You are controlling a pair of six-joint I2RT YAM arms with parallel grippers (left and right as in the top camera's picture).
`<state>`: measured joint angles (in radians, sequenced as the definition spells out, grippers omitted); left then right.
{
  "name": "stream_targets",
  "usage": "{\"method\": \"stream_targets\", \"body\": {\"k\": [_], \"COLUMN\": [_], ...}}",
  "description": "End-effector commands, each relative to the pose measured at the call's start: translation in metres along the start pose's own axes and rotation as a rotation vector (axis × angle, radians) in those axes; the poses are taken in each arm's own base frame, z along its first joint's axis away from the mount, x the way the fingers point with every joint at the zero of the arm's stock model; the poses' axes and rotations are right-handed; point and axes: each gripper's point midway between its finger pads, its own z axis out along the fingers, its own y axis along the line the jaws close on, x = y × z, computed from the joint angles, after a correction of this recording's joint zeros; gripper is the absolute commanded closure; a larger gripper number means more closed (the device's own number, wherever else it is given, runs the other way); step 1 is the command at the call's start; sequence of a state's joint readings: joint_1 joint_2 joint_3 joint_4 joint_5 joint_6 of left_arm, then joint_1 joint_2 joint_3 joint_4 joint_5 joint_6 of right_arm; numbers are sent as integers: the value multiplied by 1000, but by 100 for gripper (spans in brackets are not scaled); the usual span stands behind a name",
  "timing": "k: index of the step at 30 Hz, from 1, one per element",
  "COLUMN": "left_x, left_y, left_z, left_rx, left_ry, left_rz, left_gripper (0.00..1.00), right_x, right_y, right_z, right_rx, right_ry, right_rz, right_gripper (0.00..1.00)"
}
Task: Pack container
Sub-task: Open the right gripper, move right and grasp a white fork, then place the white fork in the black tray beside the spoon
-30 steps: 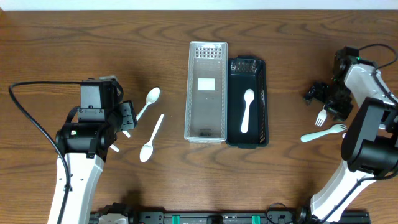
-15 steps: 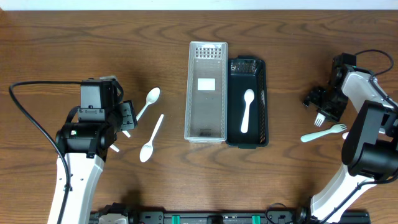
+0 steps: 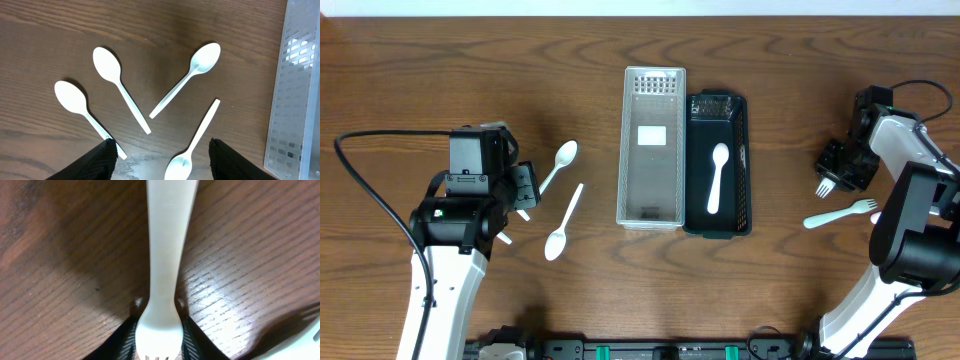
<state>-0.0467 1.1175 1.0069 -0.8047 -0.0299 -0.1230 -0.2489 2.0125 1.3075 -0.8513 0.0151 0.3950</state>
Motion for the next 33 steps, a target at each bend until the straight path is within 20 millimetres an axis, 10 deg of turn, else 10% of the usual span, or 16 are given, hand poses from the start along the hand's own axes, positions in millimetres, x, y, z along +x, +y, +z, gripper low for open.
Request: {"method": "stream_targets", "body": {"k": [1,5,12,16,22,27,33], "left_x": [-7,-7,-7,-7,-7,-7,-7], "left_y": [1,1,1,1,1,1,1], "left_z": [-4,-4,-4,-4,-4,-4,-4], "left_rx": [-6,-6,-6,-6,-6,-6,-6], "left_ry": [-15,-16,-16,-15,-16,-15,-15], "left_rz": [4,4,4,4,4,4,4], "left_gripper": [38,38,38,38,38,38,38], "right_x": [20,17,7,9,63,114,135], "right_y": [-5,-2,26,69,153,204,220], "right_z": [23,21,-27,-91,-154,-150,-106], "right_rx": [34,28,-18,-111,-274,-317,-236], "right_ry": [73,60,-43,-187,-309,-296,-228], "right_rz": [-12,-16,-74,-201,-425,-551,-584], "right_gripper": [79,98,99,97,96,95,96]}}
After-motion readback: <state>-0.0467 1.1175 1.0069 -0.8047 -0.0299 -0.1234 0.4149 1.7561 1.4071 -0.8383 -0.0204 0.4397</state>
